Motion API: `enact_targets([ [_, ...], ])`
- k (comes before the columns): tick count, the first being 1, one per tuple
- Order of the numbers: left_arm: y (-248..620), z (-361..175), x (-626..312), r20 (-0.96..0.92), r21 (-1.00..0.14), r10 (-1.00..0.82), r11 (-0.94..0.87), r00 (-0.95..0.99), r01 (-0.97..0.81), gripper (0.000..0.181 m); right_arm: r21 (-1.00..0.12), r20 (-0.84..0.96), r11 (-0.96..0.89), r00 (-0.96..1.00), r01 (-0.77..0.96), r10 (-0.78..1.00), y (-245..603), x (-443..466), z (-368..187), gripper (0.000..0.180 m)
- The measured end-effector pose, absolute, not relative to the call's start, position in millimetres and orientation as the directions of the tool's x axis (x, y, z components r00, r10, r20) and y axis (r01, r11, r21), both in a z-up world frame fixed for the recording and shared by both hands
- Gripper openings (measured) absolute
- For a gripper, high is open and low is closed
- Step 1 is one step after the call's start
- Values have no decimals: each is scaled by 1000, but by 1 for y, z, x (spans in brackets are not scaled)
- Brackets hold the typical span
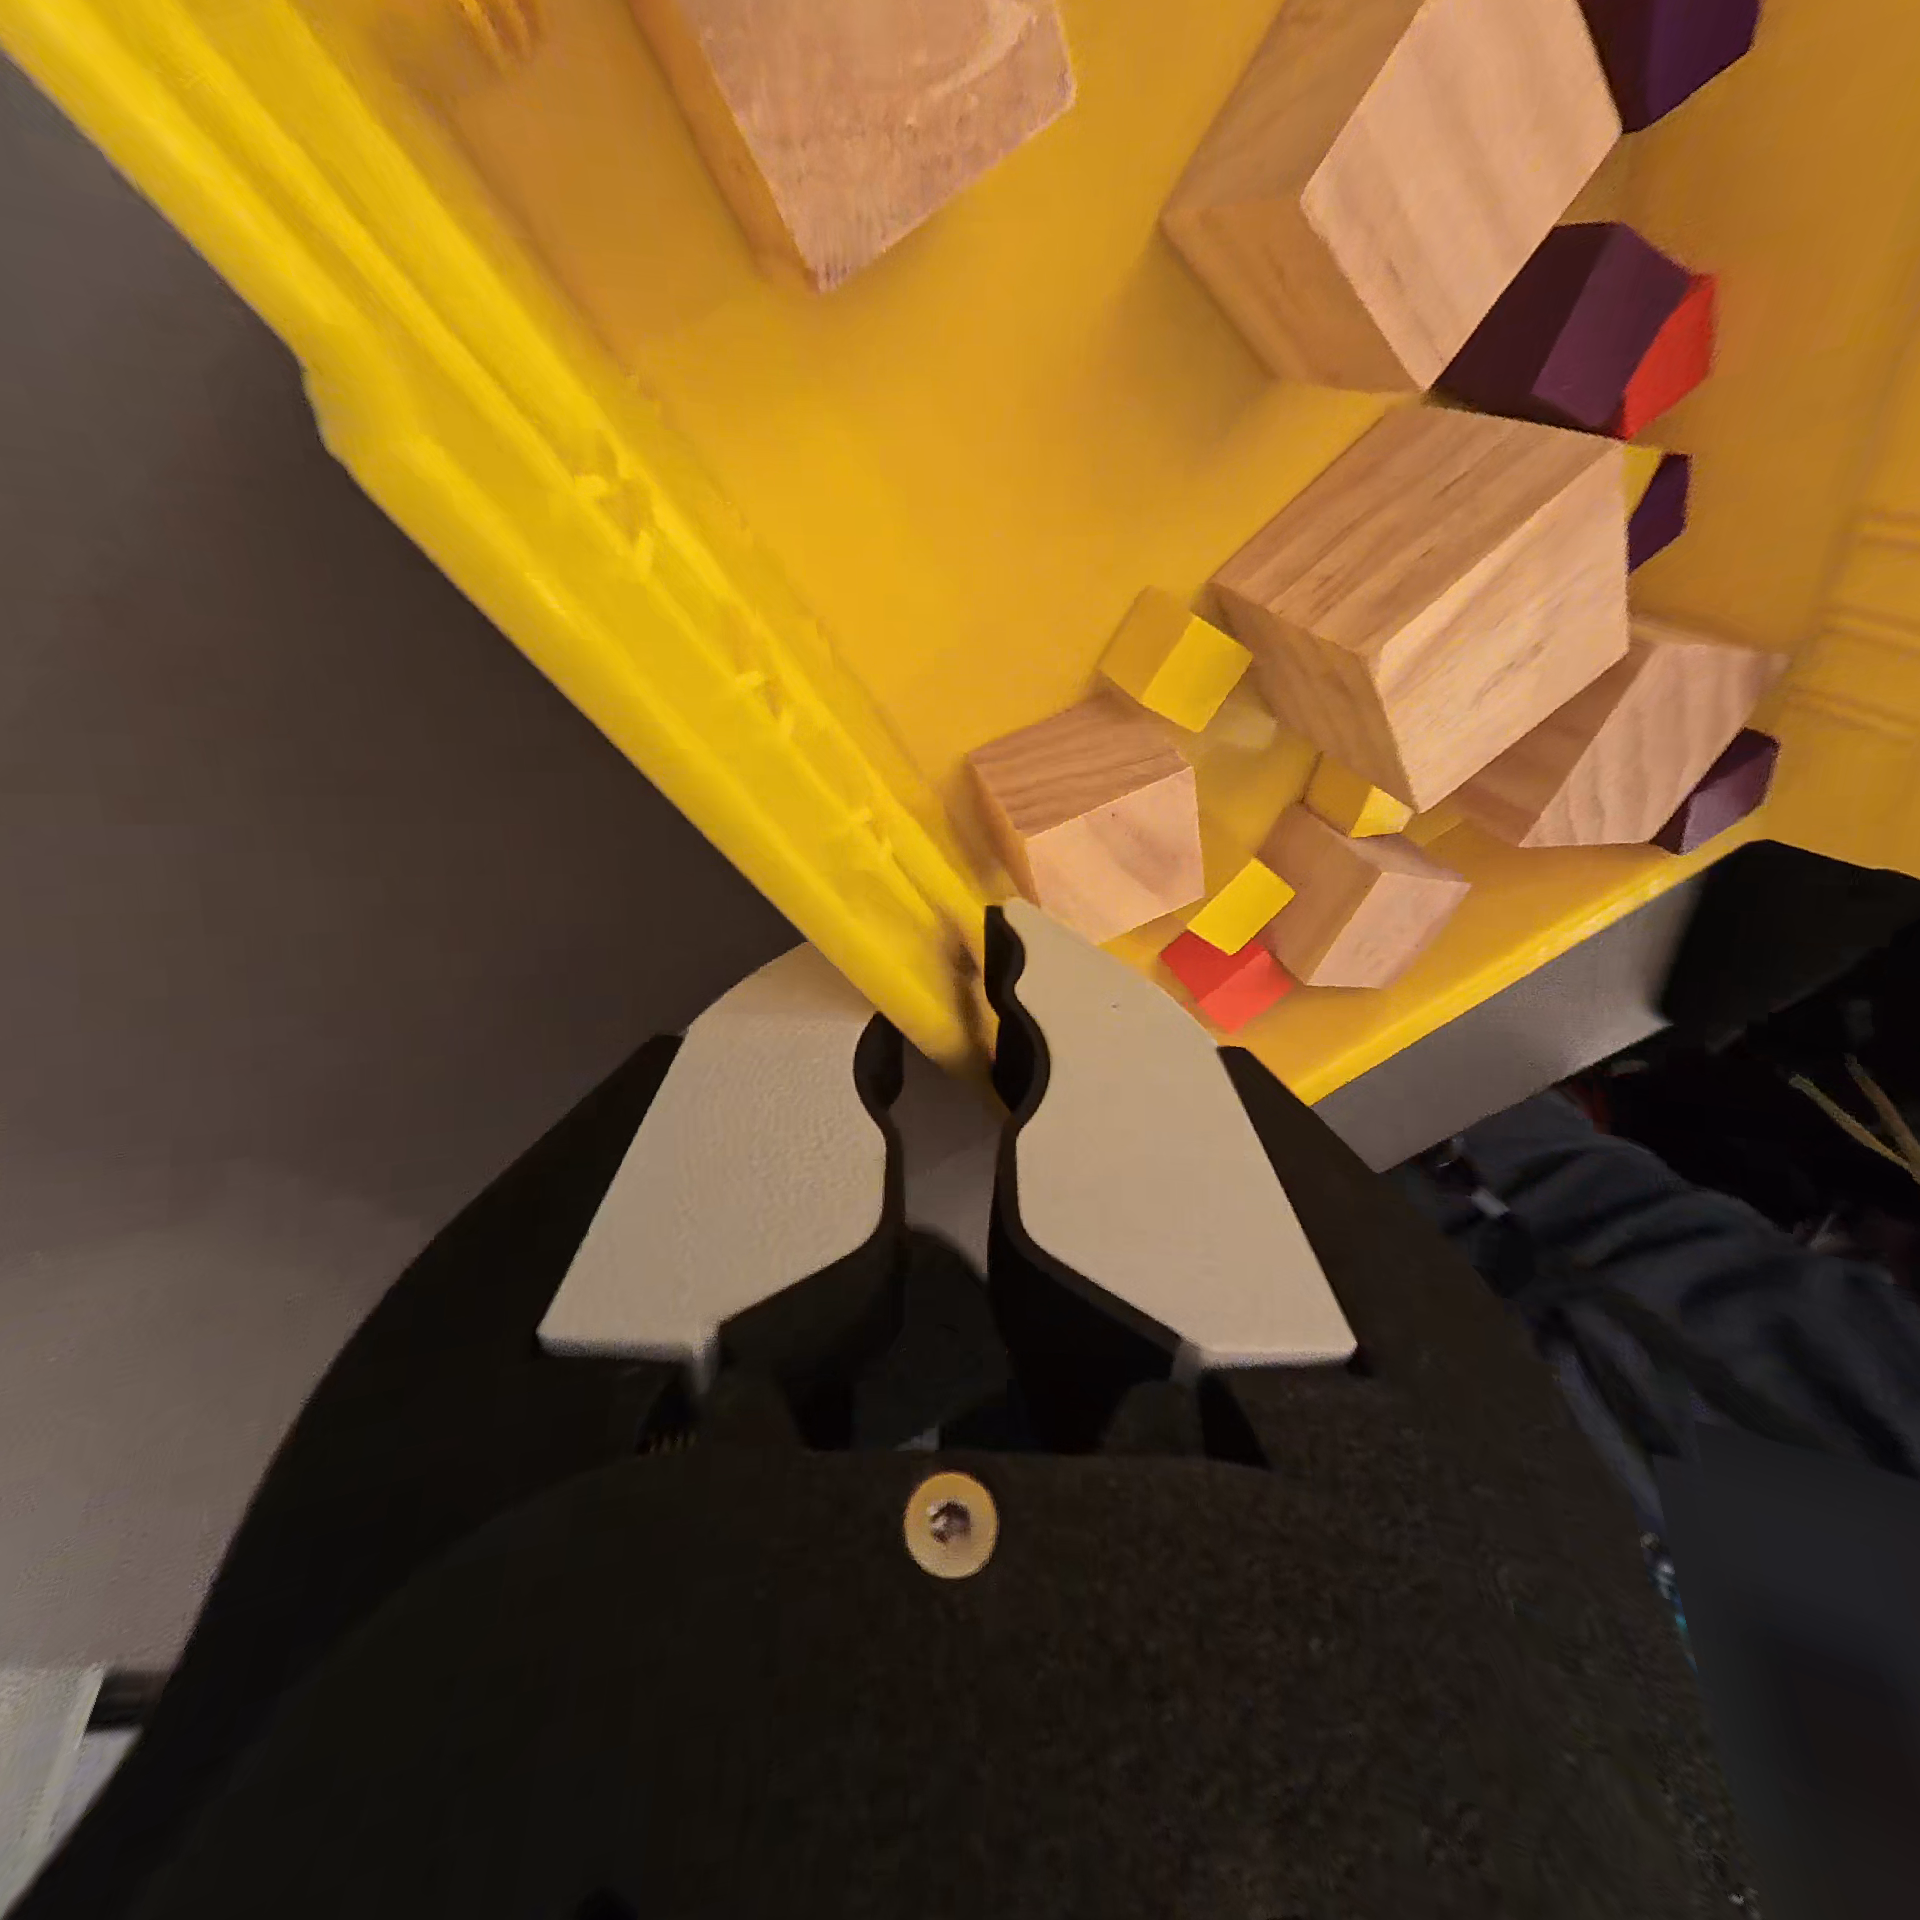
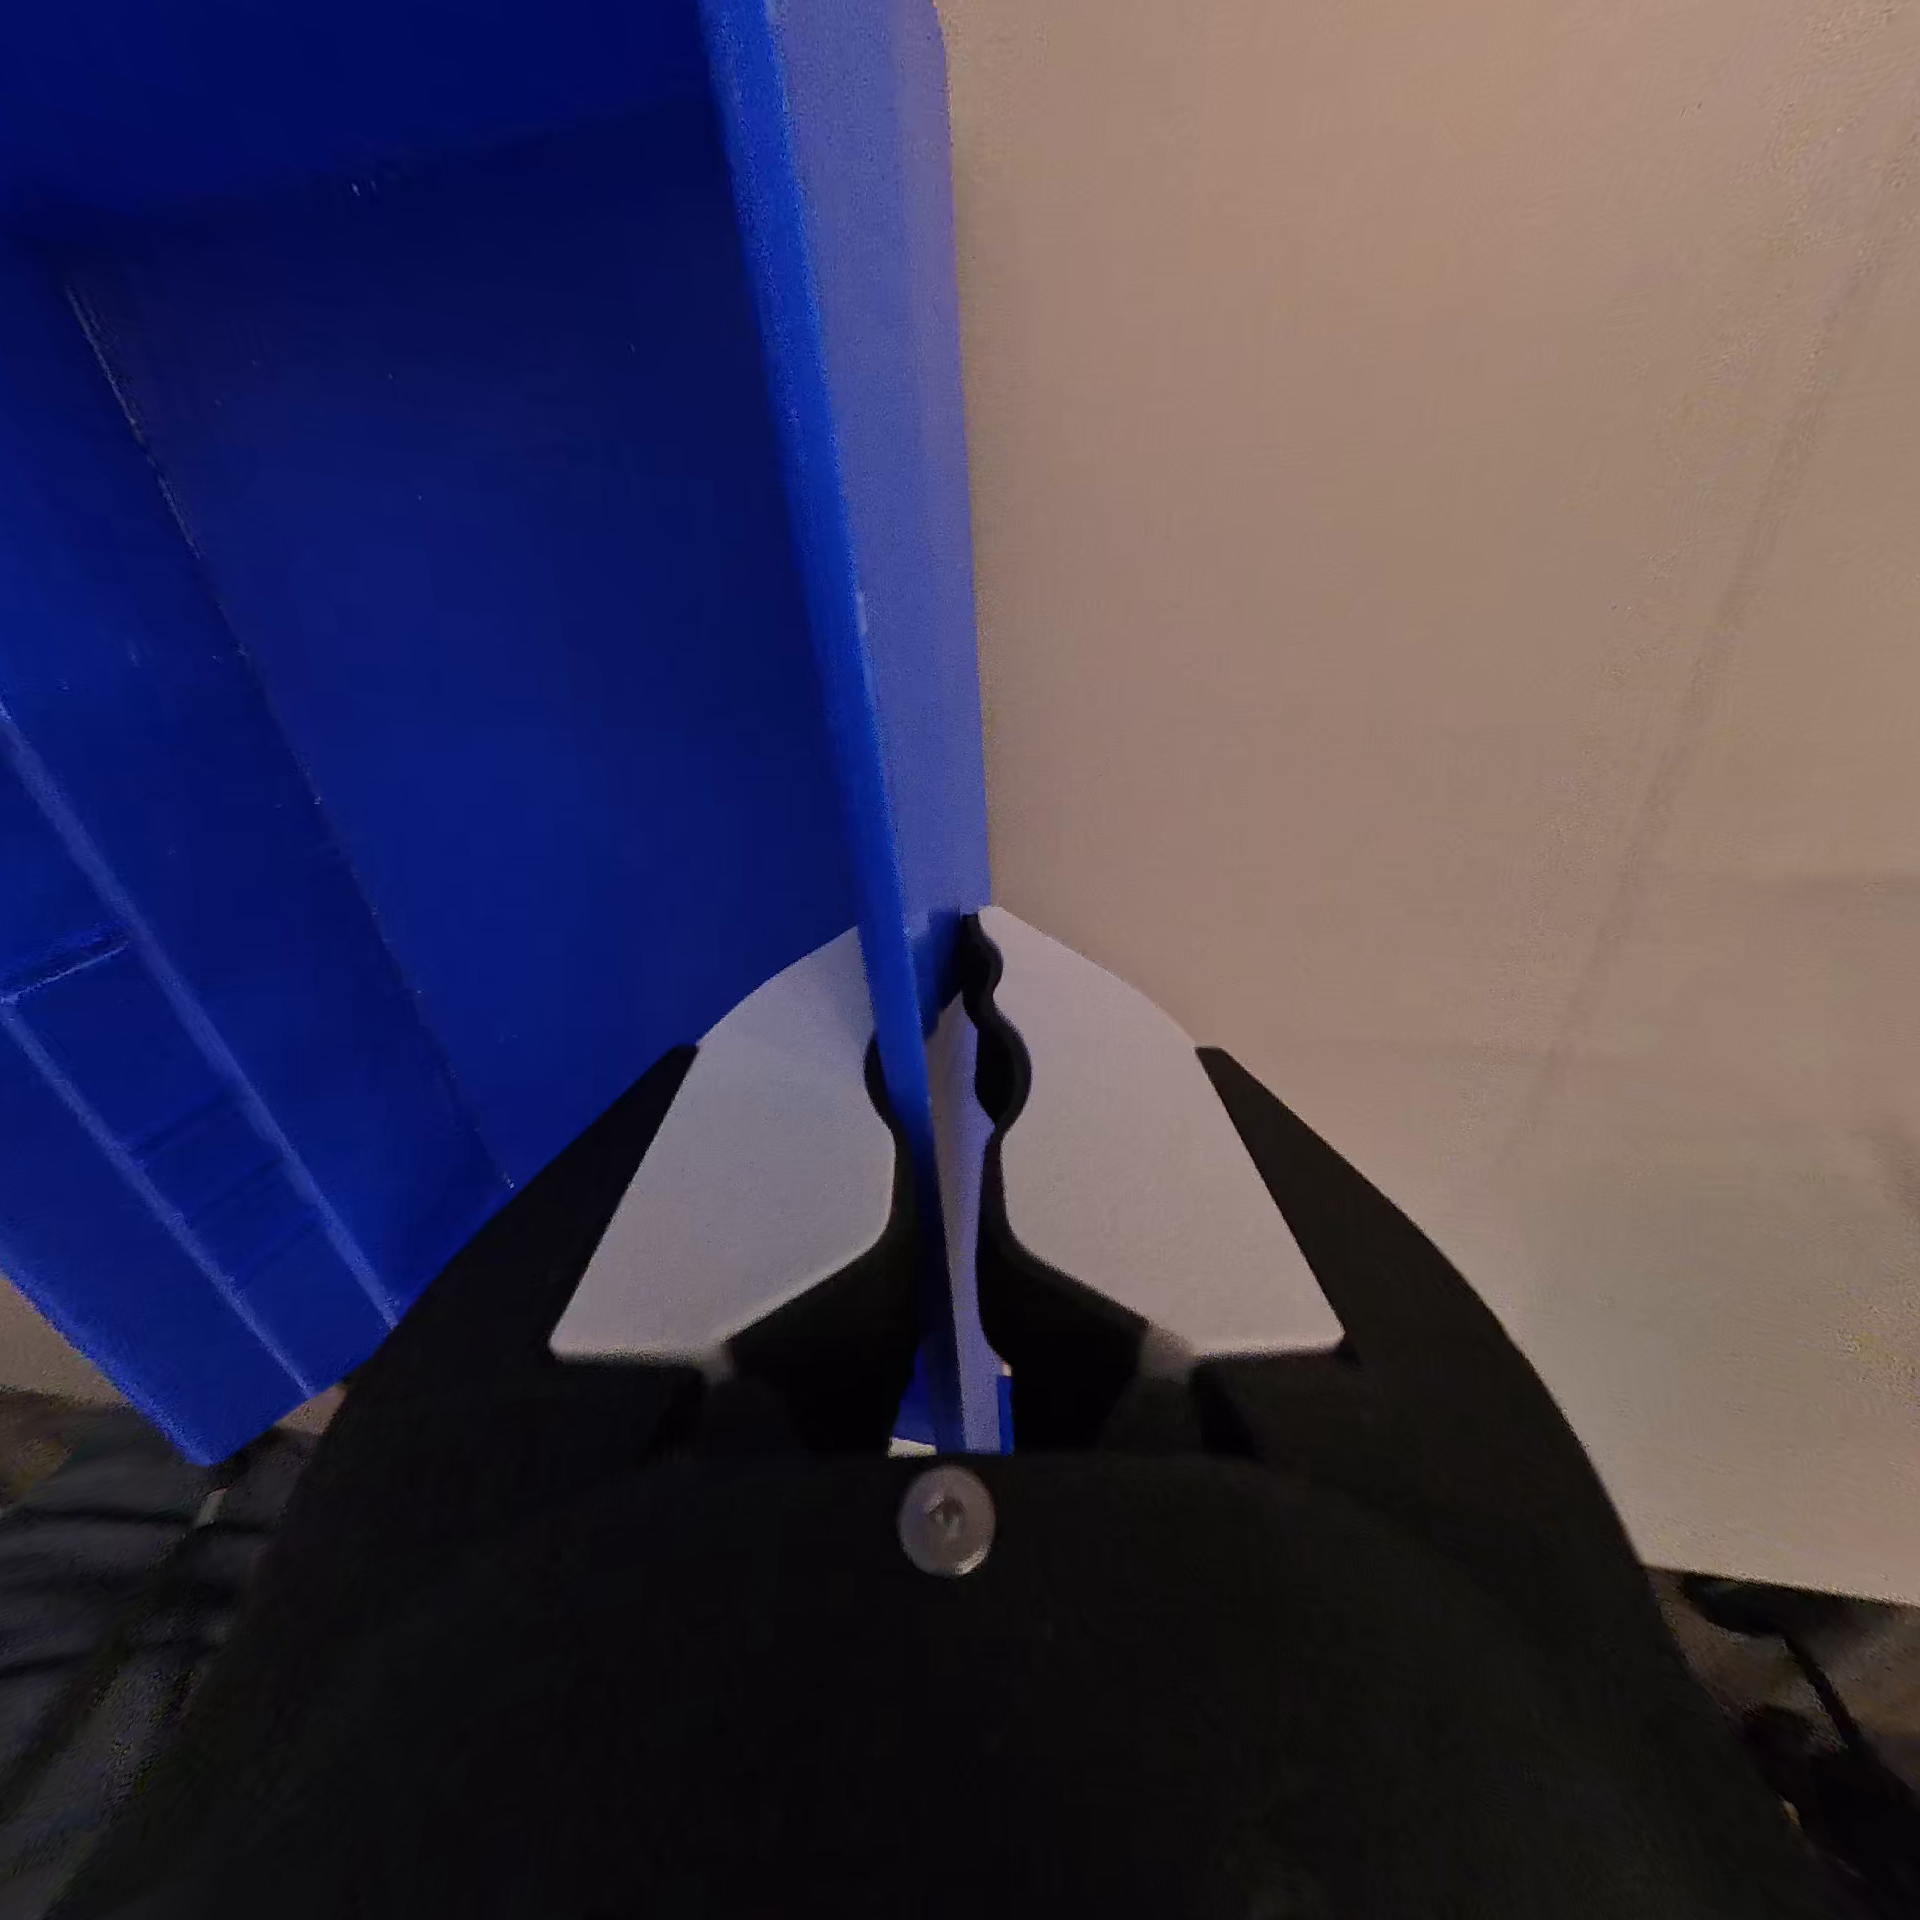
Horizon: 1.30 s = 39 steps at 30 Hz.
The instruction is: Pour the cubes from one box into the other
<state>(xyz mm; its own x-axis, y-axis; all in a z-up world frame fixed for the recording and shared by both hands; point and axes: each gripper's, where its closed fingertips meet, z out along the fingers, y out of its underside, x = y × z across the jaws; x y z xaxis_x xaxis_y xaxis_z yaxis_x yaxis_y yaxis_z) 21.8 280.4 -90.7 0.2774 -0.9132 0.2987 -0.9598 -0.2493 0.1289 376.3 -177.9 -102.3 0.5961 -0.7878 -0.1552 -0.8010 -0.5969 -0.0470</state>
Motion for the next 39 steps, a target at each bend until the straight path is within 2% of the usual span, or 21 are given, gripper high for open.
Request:
enact_targets([
  [4,345,-90,-27,238,119,-908,-324,344,-939,10,8,-217,-616,600,-787,-770,-131,335,-115,5],
  [8,396,-91,-66,157,87,-914,-364,374,-927,9,3,-238,-629,611,-777,-755,-91,309,-119,5],
  [14,428,-92,-108,90,26,-916,-390,391,-920,8,23,-229,-690,668,-724,-708,-68,285,-118,6],
  [16,429,-93,-114,105,-1,-907,-410,407,-912,6,-5,-236,-689,671,-725,-703,-67,287,-113,8],
  [19,427,-96,-121,119,-9,-905,-412,408,-911,7,-145,-250,-652,665,-744,-703,-62,298,-84,8],
  [21,427,-97,-121,129,-25,-903,-416,409,-909,7,-265,-161,-638,685,-723,-710,-66,306,-54,7],
  [23,427,-97,-120,138,-40,-900,-421,413,-906,7,-411,-8,-650,716,-639,-698,-66,308,-13,3],
  [25,427,-97,-120,144,-52,-900,-422,412,-905,7,-610,81,-631,754,-480,-652,-40,297,38,4],
  [27,427,-99,-120,152,-58,-899,-424,412,-904,8,-788,56,-555,868,-264,-493,13,255,82,12],
  [30,426,-106,-121,161,-43,-895,-428,416,-903,9,-898,-5,-433,984,-83,-177,87,175,104,41],
  [33,426,-112,-121,153,-25,-894,-428,420,-903,9,-842,-147,-519,988,-150,-47,150,114,73,46],
  [35,427,-112,-122,141,-24,-899,-421,414,-907,9,-765,-218,-608,974,-212,-65,186,87,45,48],
  [39,427,-112,-122,157,-32,-893,-431,422,-902,8,-678,-305,-669,945,-305,-121,255,51,6,57],
])
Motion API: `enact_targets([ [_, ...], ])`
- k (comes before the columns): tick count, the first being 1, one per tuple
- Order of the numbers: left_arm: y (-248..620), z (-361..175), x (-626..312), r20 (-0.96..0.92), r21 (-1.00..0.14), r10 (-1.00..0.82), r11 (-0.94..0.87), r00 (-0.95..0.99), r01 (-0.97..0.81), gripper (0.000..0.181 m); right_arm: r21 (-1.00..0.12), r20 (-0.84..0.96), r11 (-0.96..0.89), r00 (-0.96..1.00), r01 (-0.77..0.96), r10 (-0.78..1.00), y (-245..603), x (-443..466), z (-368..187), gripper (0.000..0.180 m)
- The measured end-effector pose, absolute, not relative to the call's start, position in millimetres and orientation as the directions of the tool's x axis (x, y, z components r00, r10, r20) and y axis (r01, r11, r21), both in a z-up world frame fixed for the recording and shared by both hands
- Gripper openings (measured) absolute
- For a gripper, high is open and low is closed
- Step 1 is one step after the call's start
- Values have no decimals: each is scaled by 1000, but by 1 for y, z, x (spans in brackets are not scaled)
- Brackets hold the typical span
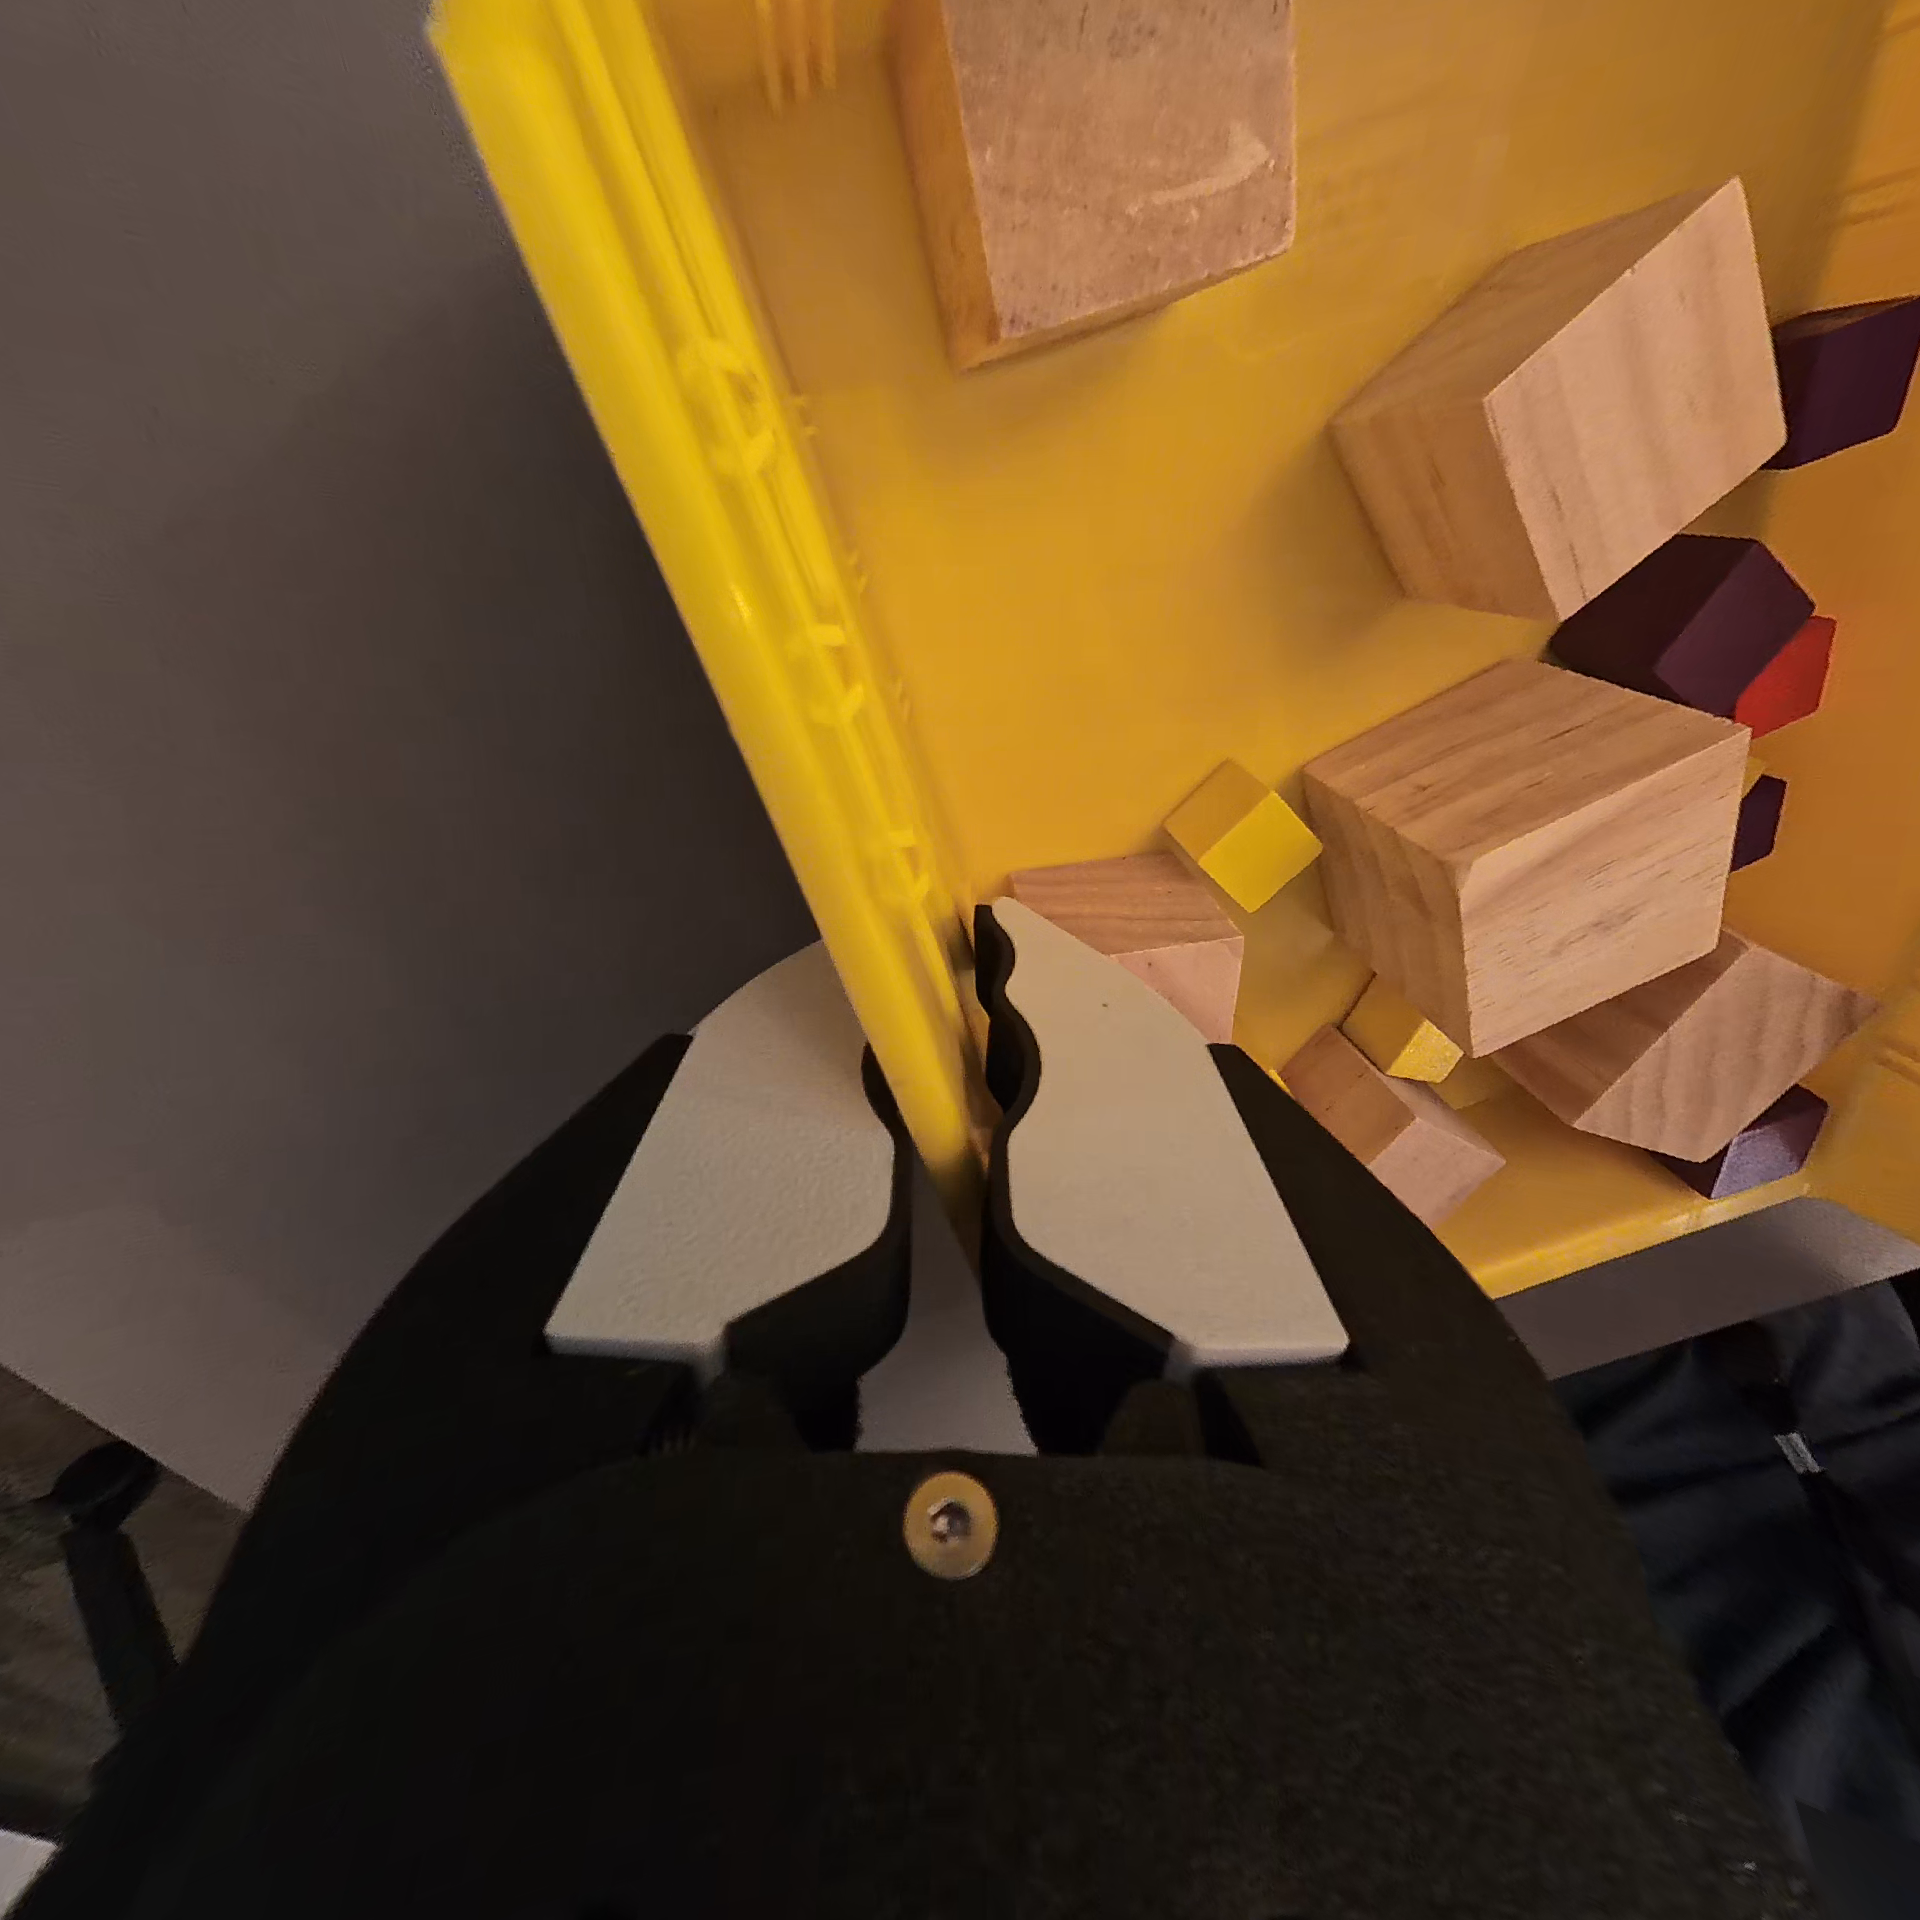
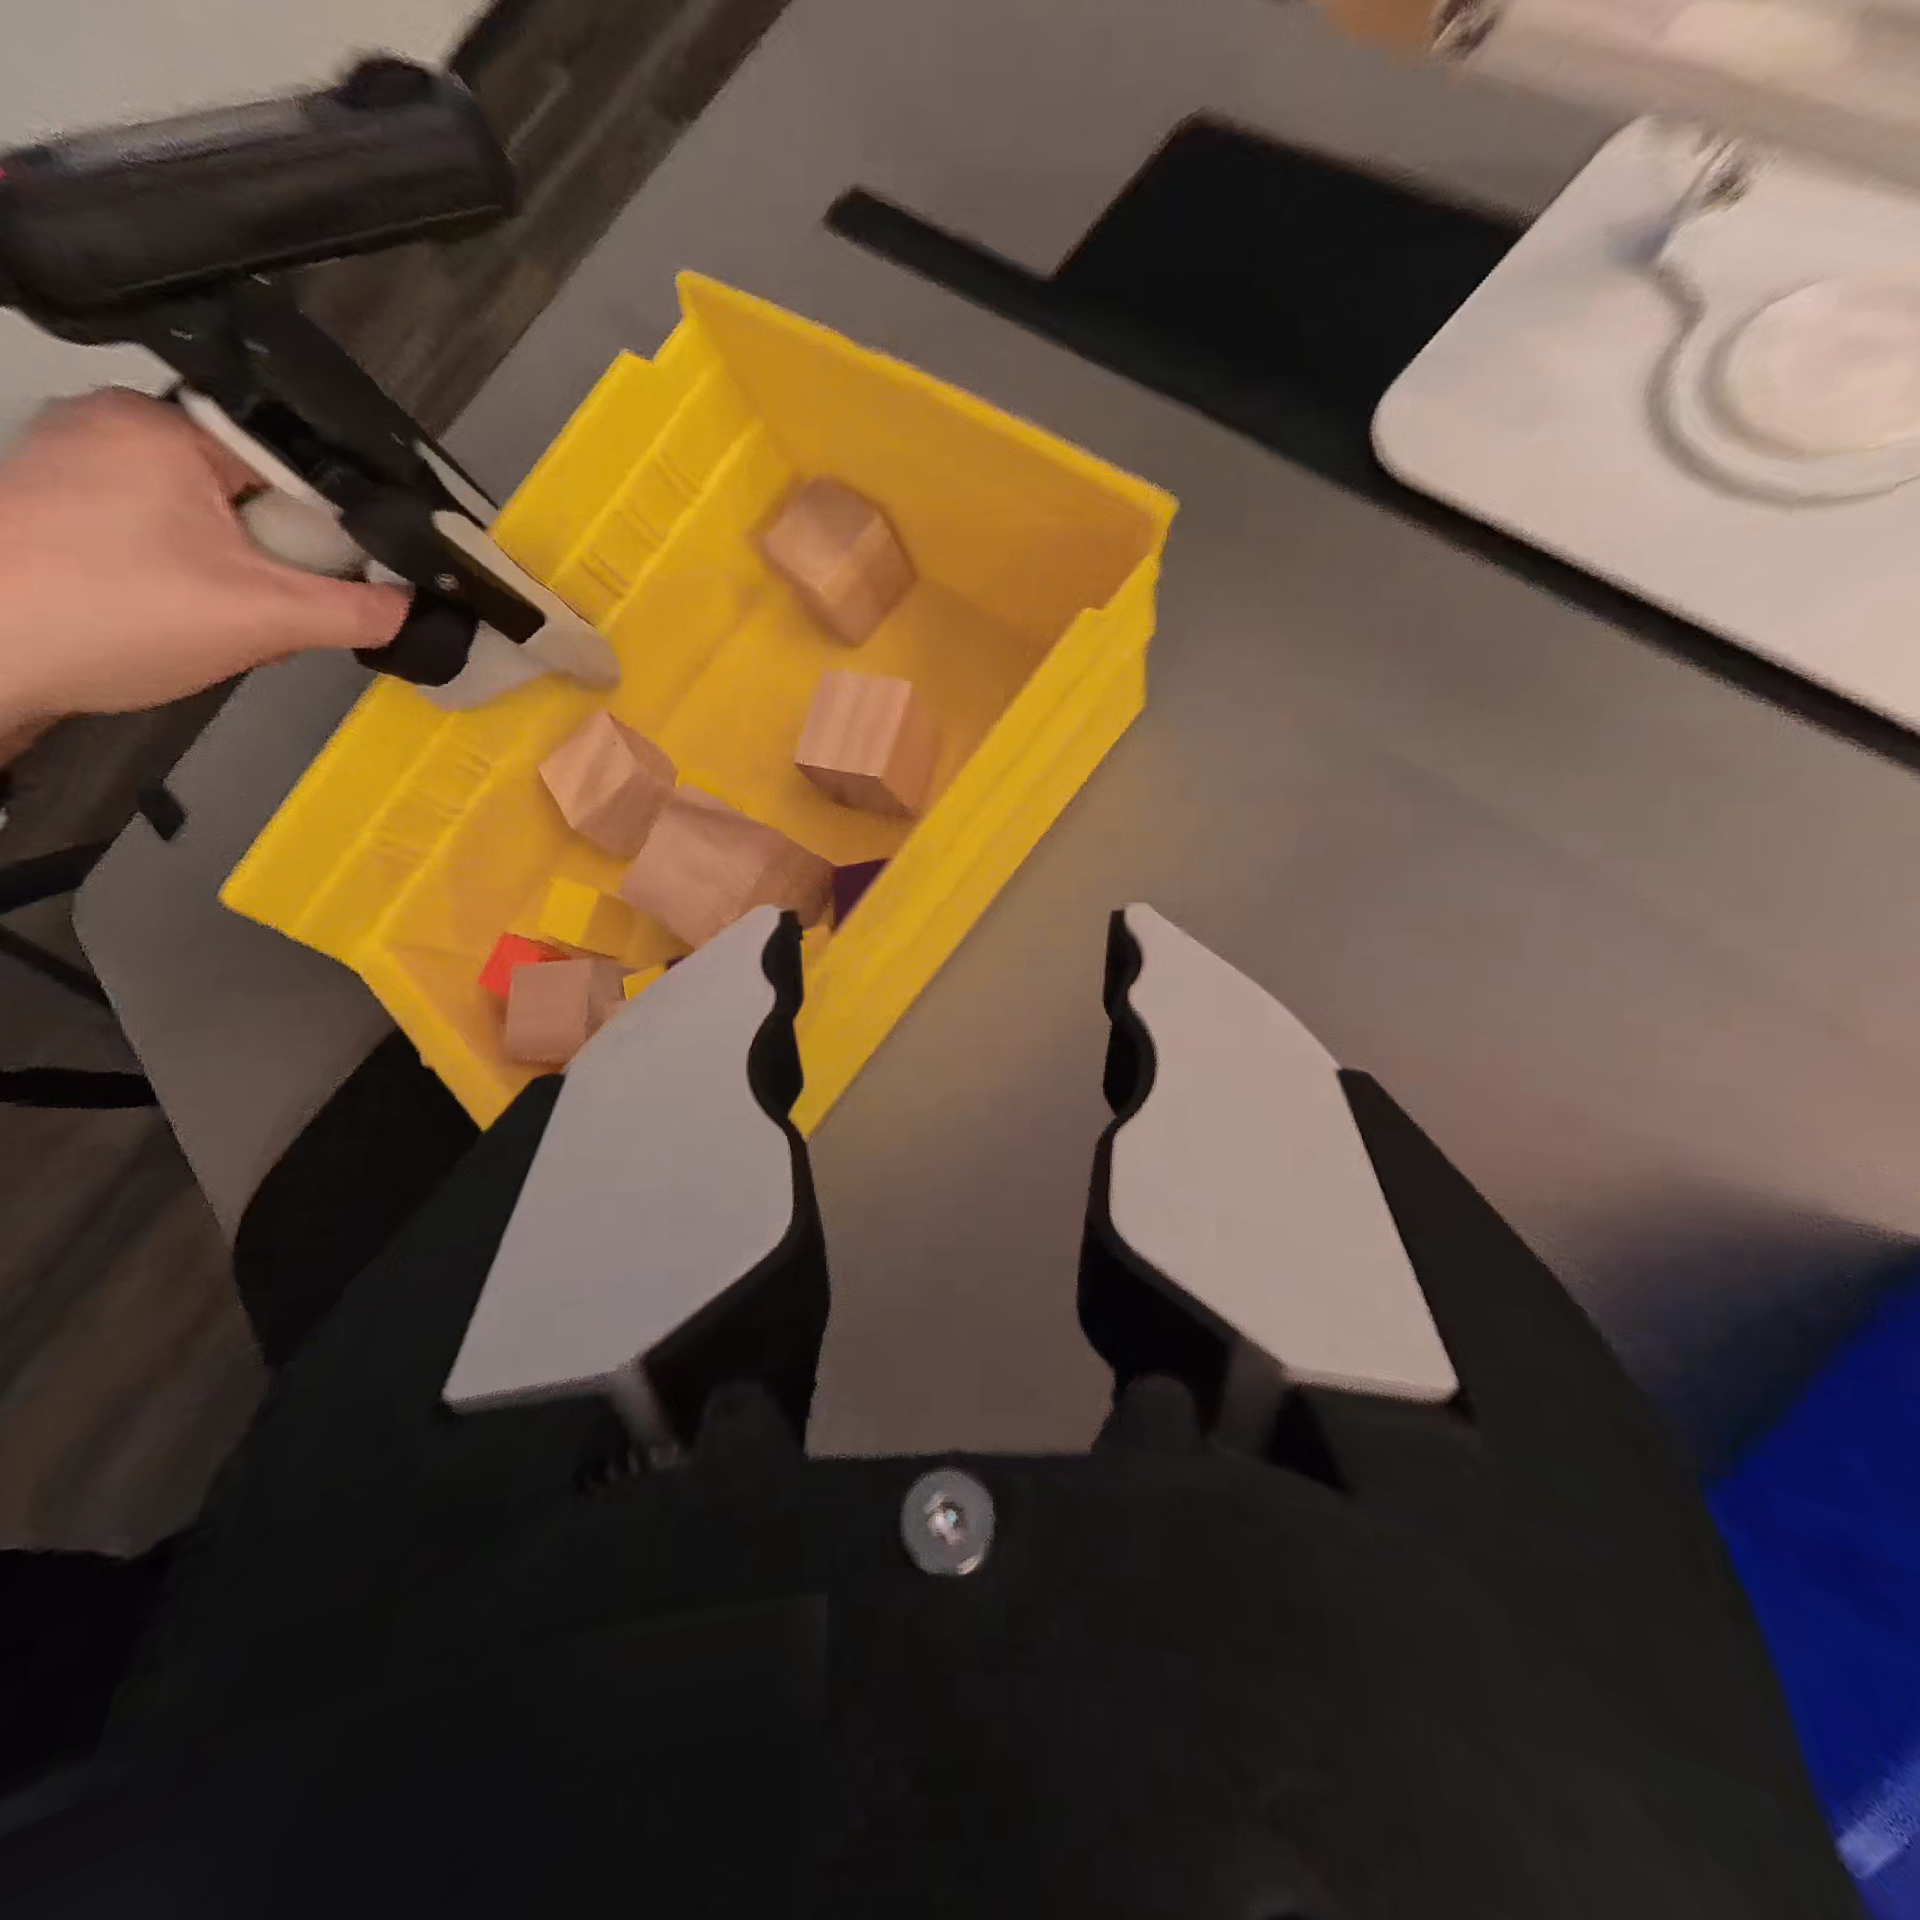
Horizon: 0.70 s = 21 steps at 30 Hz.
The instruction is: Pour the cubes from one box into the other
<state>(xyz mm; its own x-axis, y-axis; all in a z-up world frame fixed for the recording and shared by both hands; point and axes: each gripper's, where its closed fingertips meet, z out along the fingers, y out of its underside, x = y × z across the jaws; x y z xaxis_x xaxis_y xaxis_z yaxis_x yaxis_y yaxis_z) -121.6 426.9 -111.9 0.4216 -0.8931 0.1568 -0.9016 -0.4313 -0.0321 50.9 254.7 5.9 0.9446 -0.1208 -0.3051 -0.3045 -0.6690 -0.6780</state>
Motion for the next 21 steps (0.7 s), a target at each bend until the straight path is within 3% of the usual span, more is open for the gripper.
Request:
enact_targets([
  [5,427,-112,-122,146,-10,-893,-431,425,-902,8,-416,-241,-849,940,-325,-242,293,26,-58,66],
  [9,426,-112,-122,166,6,-883,-445,440,-896,8,-224,-213,-888,909,-401,-357,300,20,-98,65],
  [13,426,-112,-123,169,14,-885,-439,434,-899,8,-75,-132,-898,897,-433,-422,290,21,-118,42],
  [15,426,-112,-123,169,28,-882,-442,440,-896,8,-65,-165,-890,884,-452,-437,294,16,-118,16],
  [21,425,-112,-123,163,99,-870,-455,466,-885,7,23,-189,-869,852,-494,-489,290,13,-121,7],
])
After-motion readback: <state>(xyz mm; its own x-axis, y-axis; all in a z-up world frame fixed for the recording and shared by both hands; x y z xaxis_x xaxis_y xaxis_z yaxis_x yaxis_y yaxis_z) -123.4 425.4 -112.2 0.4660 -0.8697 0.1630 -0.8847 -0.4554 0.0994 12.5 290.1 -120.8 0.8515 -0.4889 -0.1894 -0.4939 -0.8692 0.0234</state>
